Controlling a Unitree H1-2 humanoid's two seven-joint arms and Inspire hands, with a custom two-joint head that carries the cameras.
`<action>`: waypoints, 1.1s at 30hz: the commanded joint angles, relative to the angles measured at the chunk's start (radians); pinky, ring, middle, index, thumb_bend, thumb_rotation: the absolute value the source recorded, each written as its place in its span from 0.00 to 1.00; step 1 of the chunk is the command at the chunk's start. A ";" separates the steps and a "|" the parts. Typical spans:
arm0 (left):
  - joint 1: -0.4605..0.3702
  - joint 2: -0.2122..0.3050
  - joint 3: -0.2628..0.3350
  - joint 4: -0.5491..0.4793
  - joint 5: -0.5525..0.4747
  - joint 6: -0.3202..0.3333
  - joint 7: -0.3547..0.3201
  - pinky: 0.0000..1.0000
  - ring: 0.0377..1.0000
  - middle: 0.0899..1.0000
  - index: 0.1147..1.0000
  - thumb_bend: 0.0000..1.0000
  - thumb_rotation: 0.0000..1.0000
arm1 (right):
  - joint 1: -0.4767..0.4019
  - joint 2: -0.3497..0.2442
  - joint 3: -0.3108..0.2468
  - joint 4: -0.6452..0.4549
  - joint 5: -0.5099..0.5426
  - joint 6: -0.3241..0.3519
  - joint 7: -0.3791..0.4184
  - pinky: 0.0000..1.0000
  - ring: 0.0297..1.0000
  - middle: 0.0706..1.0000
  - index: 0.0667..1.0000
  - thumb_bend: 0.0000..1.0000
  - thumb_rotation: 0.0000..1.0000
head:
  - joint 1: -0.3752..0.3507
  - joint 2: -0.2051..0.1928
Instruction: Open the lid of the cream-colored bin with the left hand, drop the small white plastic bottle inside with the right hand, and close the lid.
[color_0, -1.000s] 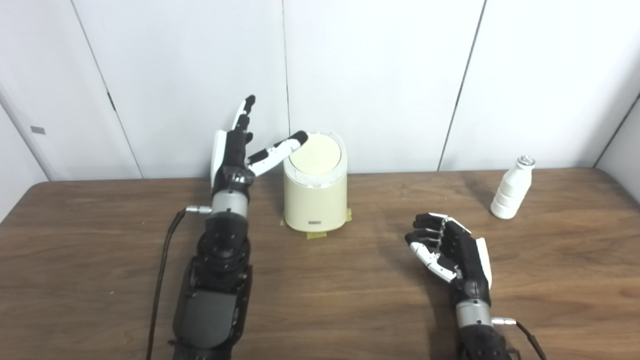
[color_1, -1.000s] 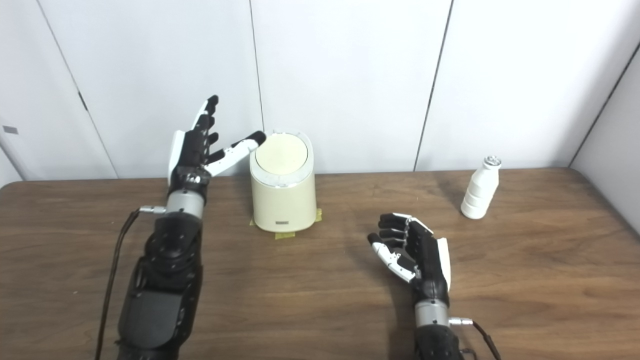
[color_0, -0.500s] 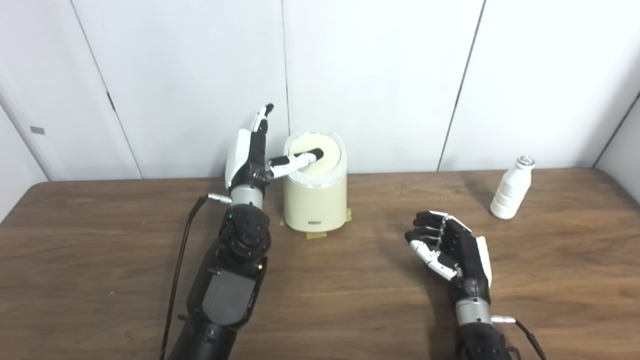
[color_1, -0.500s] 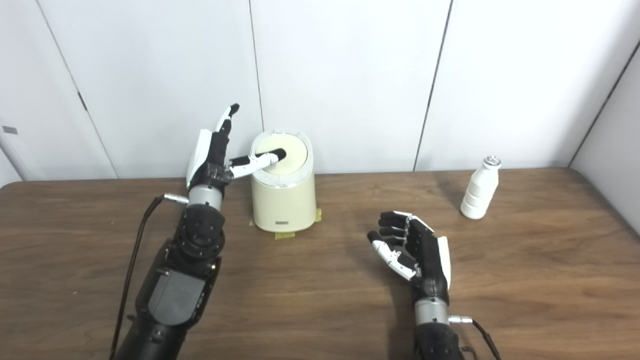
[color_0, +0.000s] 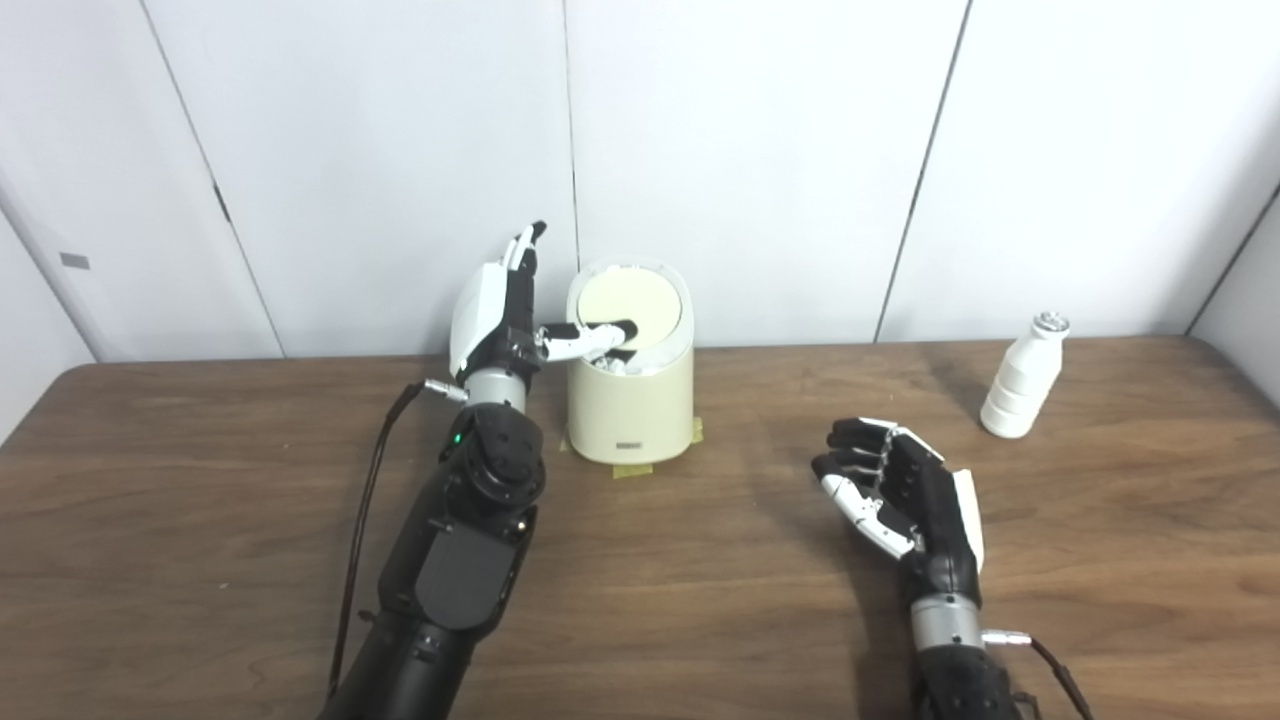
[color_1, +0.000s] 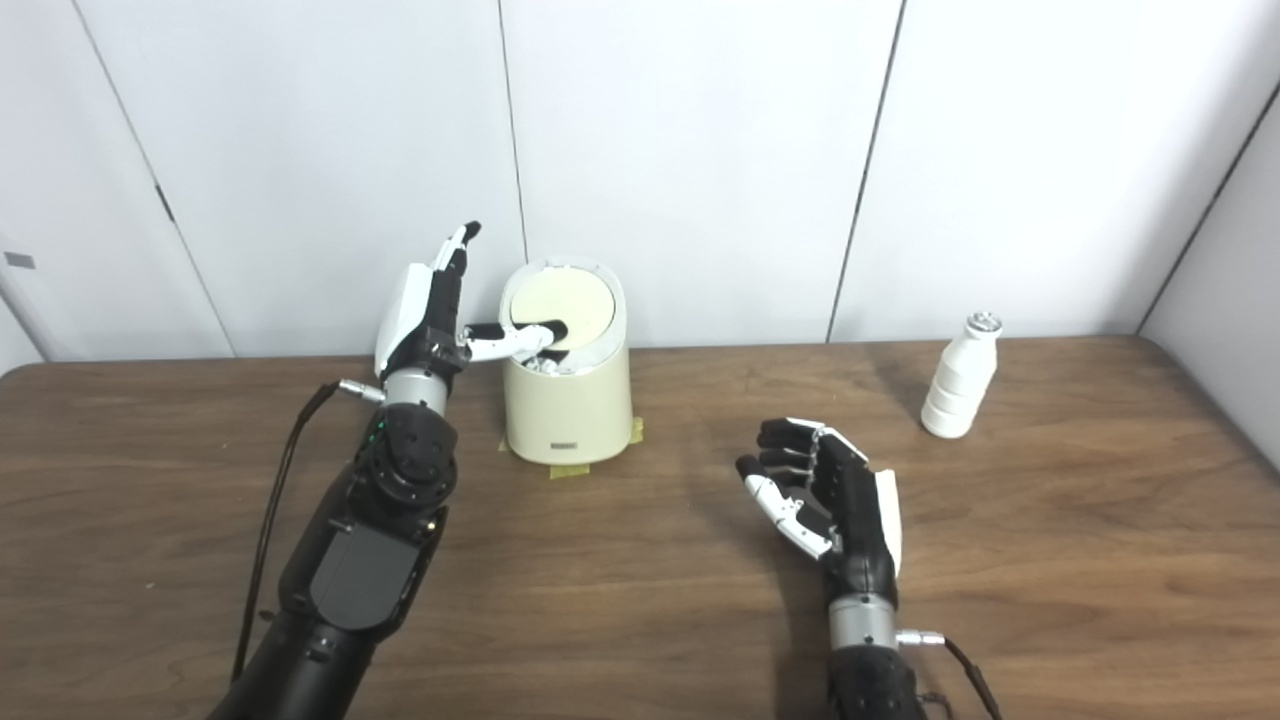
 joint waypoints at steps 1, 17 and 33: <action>-0.074 0.003 -0.002 -0.006 0.018 -0.025 0.020 1.00 1.00 1.00 1.00 0.87 0.22 | 0.019 0.012 0.004 0.031 -0.008 -0.013 -0.009 0.53 0.60 0.60 0.57 0.30 0.21 | 0.002 0.001; -0.109 0.020 -0.041 0.043 0.053 -0.017 0.021 1.00 1.00 1.00 1.00 0.87 0.19 | 0.022 0.018 0.006 0.021 -0.018 -0.009 -0.012 0.52 0.60 0.59 0.57 0.30 0.19 | -0.001 0.004; -0.160 0.072 -0.143 -0.013 0.340 0.112 -0.143 1.00 1.00 1.00 1.00 0.97 0.00 | 0.018 0.024 0.007 0.025 -0.011 -0.015 -0.015 0.52 0.59 0.59 0.56 0.31 0.19 | -0.009 0.007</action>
